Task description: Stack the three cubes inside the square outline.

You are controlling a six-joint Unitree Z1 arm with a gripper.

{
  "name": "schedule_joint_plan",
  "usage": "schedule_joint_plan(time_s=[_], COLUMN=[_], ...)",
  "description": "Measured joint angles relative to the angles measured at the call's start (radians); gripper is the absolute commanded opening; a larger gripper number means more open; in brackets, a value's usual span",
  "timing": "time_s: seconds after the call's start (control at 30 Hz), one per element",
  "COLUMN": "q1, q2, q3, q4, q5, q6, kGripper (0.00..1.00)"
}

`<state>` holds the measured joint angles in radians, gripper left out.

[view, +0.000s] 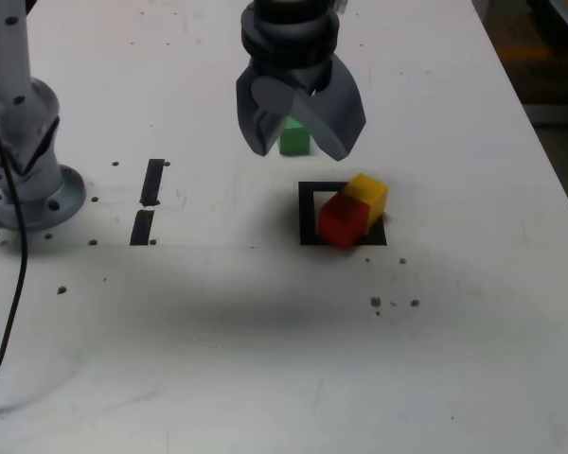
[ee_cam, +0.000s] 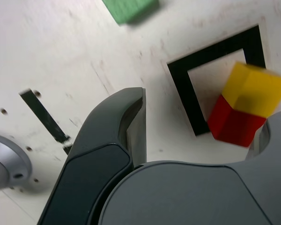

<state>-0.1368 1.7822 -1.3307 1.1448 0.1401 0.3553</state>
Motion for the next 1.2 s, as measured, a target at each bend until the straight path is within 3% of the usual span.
schedule_joint_plan(time_s=[0.2,0.37,0.53,0.83,1.2], q1=[-0.004,-0.021,-0.043,-0.075,-0.076], q2=[0.039,0.066,0.076,0.134,0.22], q3=[-0.008,-0.03,-0.067,-0.135,-0.138], q4=[-0.008,-0.024,-0.033,-0.041,-0.075], q5=[0.079,0.112,0.108,0.054,0.051], q6=[0.084,0.142,0.158,0.178,0.18], kGripper=[0.87,0.87,0.87,0.87,0.87])
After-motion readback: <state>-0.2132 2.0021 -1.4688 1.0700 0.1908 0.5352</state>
